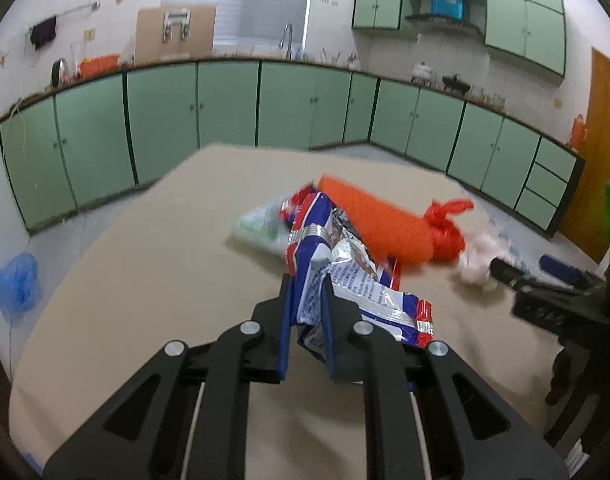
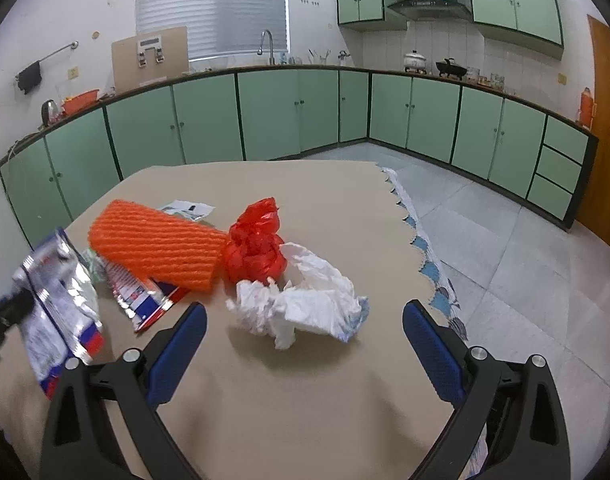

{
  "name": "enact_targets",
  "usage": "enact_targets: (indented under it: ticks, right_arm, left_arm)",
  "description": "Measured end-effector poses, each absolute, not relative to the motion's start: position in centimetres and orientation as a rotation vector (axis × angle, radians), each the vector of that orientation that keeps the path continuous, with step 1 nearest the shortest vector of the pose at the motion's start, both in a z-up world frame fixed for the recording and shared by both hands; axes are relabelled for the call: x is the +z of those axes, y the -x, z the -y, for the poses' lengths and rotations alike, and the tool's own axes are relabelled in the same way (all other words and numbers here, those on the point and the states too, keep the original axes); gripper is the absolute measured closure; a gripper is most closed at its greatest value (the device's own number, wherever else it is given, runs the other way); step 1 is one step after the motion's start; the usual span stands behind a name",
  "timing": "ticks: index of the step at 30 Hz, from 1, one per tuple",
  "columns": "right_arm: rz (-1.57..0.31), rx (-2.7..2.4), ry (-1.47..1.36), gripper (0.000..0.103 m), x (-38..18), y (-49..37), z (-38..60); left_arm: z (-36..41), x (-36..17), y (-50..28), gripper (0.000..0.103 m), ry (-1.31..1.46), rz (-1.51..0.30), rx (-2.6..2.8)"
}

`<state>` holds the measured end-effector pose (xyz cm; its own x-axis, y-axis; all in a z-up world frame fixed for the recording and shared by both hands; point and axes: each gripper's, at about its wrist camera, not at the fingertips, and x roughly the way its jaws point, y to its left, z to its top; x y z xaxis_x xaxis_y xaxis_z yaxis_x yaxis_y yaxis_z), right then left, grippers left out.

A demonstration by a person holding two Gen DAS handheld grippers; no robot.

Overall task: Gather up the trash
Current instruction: 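Grasp the crumpled white tissue with the right tool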

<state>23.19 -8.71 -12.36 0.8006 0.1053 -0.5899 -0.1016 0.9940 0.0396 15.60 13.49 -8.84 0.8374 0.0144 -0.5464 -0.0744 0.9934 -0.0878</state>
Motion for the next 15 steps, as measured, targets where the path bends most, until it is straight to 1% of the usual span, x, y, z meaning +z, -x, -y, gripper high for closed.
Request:
enact_targets:
  ticks: [3, 5, 7, 8, 10, 12, 13, 15]
  right_arm:
    - [-0.657, 0.112, -0.026, 0.007, -12.5, -24.4, 9.0]
    - [-0.669, 0.114, -0.023, 0.011, -12.5, -25.0, 9.0]
    - [-0.7, 0.124, -0.015, 0.021, -12.8, -25.7, 8.9]
    - [-0.729, 0.134, -0.014, 0.024, -13.2, -26.1, 8.9]
    - [-0.764, 0.151, -0.015, 0.038, -13.6, -26.5, 8.8]
    - [-0.784, 0.168, -0.015, 0.045, -13.8, -26.6, 8.8]
    - [-0.792, 0.18, -0.014, 0.051, -13.9, -26.5, 8.7]
    - [-0.797, 0.202, -0.015, 0.059, -14.0, -26.2, 8.6]
  left_arm:
    - [-13.3, -8.4, -16.3, 0.091, 0.104, -0.552, 0.051]
    - [-13.0, -8.2, -16.9, 0.091, 0.107, -0.543, 0.052]
    - [-12.8, -8.3, -17.3, 0.091, 0.109, -0.542, 0.054]
    - [-12.7, -8.4, -17.5, 0.091, 0.109, -0.54, 0.056]
    - [-12.5, -8.5, -17.7, 0.091, 0.104, -0.537, 0.06]
    - [-12.4, -8.6, -17.7, 0.091, 0.1, -0.534, 0.06]
    - [-12.3, -8.6, -17.8, 0.091, 0.097, -0.533, 0.06]
    - [-12.2, -8.6, -17.8, 0.091, 0.093, -0.532, 0.059]
